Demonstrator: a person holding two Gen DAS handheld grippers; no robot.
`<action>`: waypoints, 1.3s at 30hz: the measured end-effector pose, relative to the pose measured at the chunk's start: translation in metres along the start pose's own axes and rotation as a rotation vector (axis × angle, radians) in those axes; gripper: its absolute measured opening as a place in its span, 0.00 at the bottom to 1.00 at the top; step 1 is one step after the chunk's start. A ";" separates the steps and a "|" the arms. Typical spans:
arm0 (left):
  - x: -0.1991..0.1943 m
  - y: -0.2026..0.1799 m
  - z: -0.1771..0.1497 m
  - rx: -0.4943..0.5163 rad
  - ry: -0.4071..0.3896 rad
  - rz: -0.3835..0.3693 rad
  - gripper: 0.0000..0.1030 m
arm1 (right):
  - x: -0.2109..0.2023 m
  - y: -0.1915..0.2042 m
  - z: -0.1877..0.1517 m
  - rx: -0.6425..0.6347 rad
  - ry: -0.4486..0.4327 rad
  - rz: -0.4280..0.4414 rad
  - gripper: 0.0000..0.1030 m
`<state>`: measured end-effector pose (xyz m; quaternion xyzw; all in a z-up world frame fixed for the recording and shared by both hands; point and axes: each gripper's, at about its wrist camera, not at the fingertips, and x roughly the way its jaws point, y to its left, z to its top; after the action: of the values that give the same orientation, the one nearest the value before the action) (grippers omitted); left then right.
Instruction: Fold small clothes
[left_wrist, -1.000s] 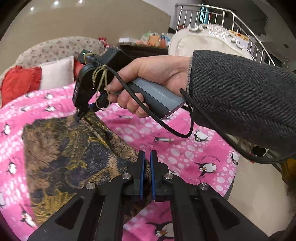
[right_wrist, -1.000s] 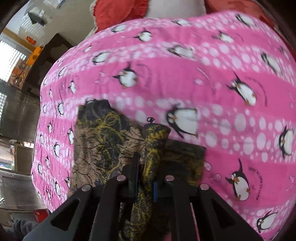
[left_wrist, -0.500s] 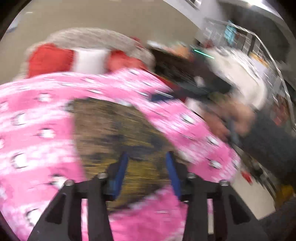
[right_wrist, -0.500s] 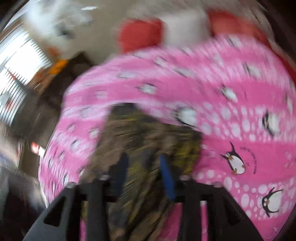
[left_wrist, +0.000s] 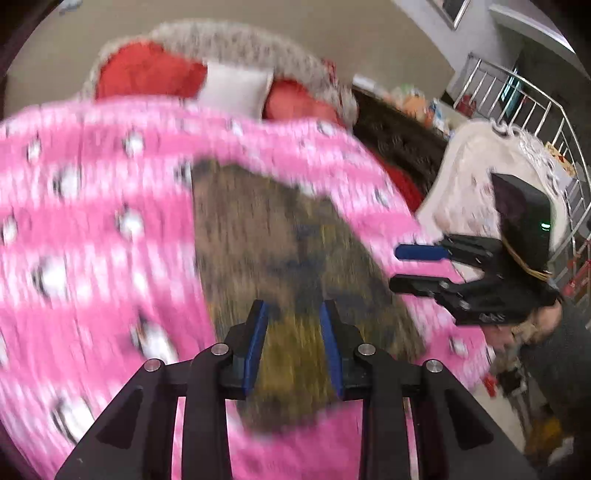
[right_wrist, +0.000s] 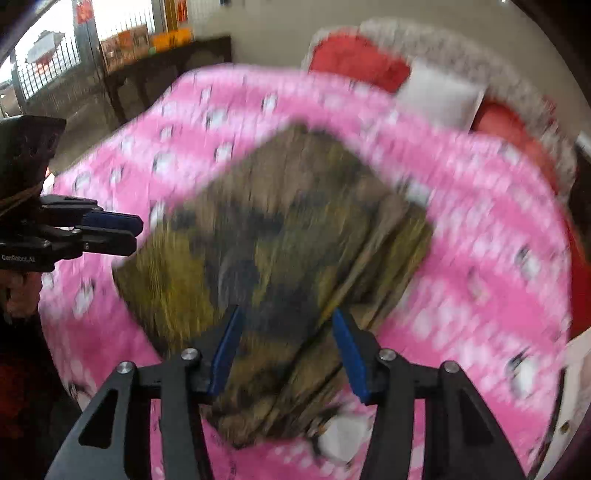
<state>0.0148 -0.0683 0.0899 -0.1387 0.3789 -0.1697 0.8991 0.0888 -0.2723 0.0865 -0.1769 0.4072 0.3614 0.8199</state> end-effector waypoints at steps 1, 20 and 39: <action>0.010 0.002 0.012 -0.010 -0.004 0.011 0.08 | -0.006 -0.001 0.007 0.013 -0.029 -0.002 0.52; 0.125 0.044 0.126 -0.215 -0.042 0.153 0.10 | 0.057 -0.081 0.090 0.617 -0.029 -0.259 0.54; 0.184 0.073 0.115 -0.201 0.078 0.162 0.22 | 0.124 -0.110 0.049 0.774 -0.121 -0.125 0.83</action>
<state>0.2343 -0.0644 0.0234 -0.1903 0.4386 -0.0633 0.8760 0.2469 -0.2620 0.0173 0.1427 0.4527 0.1404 0.8689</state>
